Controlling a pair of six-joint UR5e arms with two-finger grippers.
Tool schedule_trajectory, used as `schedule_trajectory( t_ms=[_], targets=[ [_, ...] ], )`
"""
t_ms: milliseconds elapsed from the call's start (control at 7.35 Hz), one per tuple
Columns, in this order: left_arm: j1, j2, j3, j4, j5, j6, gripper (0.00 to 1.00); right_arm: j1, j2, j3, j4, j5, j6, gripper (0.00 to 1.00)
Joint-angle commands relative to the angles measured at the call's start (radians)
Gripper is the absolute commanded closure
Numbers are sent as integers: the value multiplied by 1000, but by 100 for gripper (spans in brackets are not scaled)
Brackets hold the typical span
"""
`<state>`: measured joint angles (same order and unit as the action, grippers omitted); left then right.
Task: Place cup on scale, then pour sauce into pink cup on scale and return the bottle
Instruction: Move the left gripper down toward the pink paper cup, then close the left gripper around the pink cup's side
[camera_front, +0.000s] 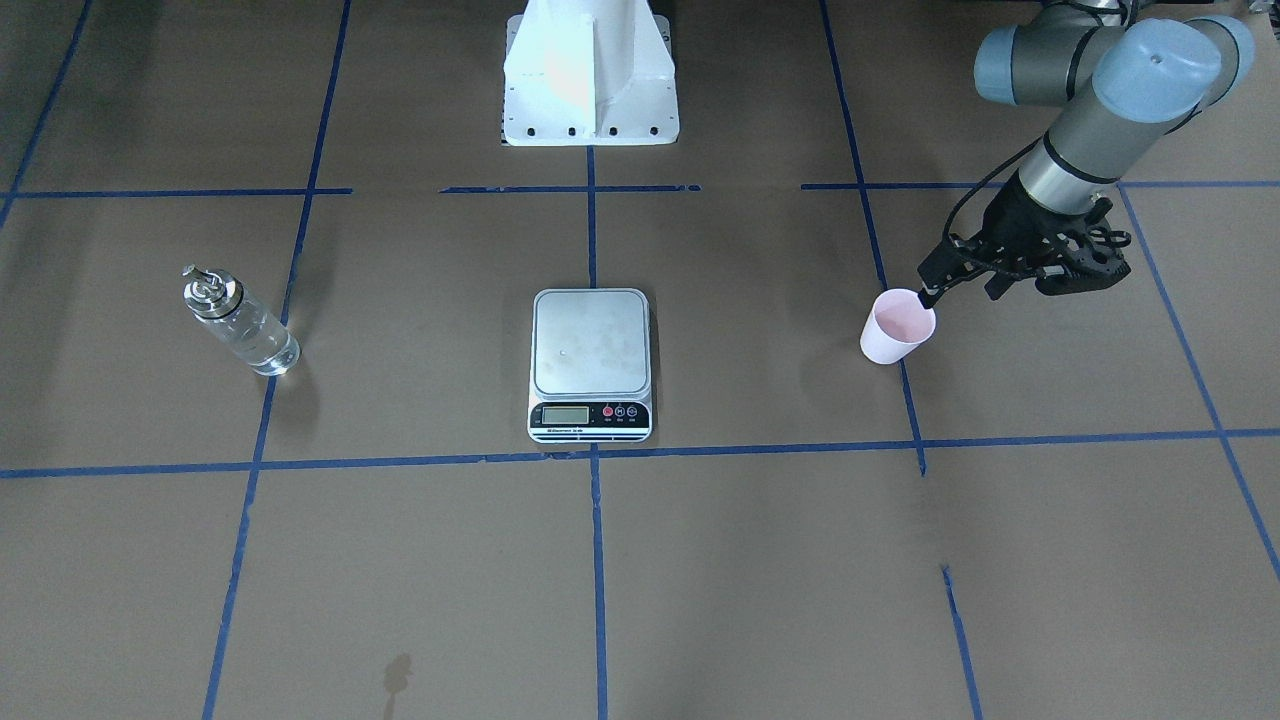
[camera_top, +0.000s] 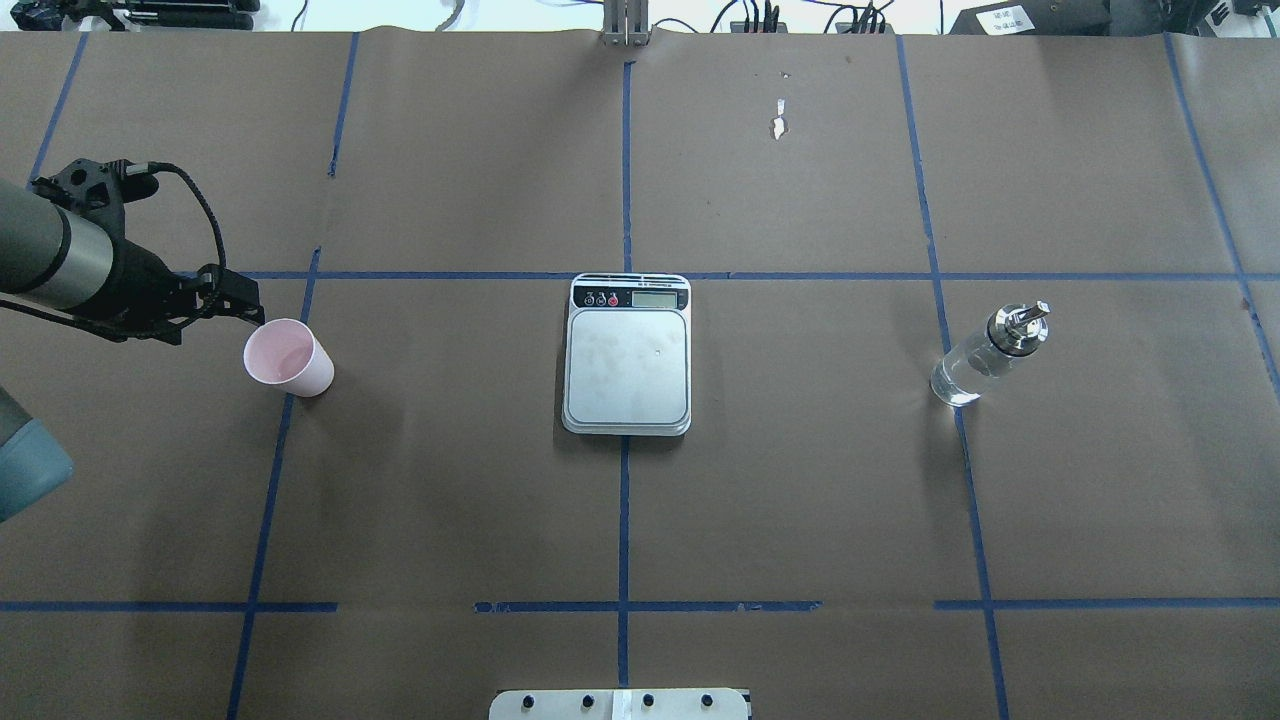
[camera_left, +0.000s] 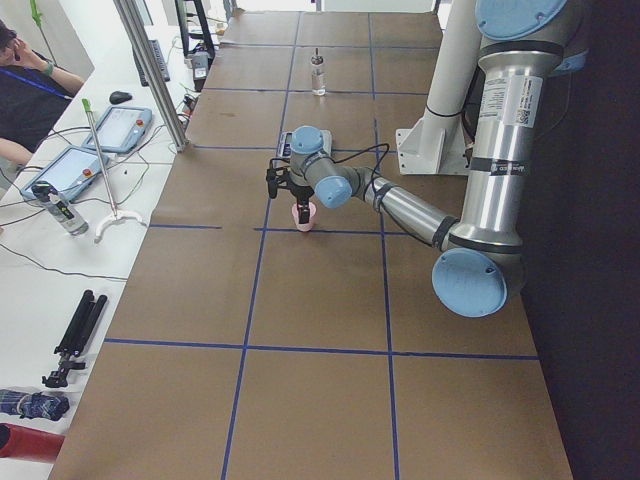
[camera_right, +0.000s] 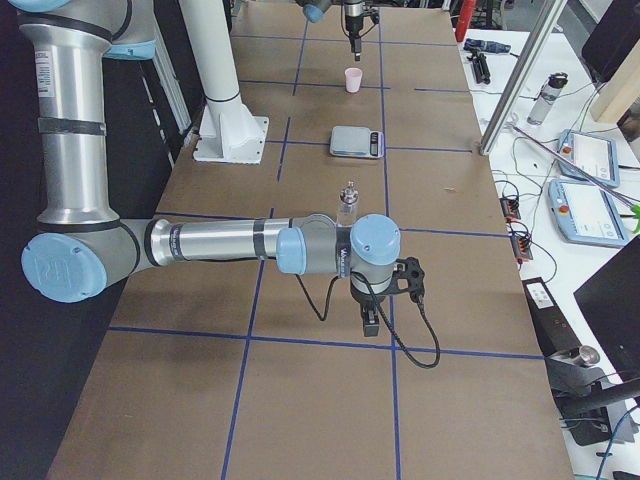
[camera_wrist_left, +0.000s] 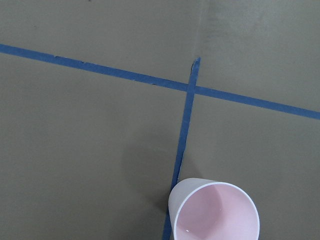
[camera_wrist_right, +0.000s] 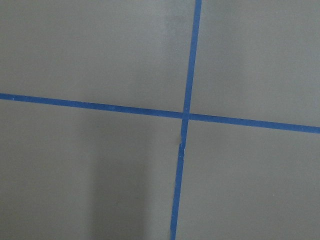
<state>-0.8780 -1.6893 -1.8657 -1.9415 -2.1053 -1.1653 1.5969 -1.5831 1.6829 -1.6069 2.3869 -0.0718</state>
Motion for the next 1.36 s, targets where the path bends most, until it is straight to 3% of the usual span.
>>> schedule_trajectory(
  t_ms=[0, 1224],
  targets=[
    [5, -30, 45, -4, 19, 2, 0, 0, 0, 1, -1, 1, 3, 0],
    [68, -17, 62, 3, 24, 4, 1, 0, 2, 3, -1, 5, 3, 0]
  ],
)
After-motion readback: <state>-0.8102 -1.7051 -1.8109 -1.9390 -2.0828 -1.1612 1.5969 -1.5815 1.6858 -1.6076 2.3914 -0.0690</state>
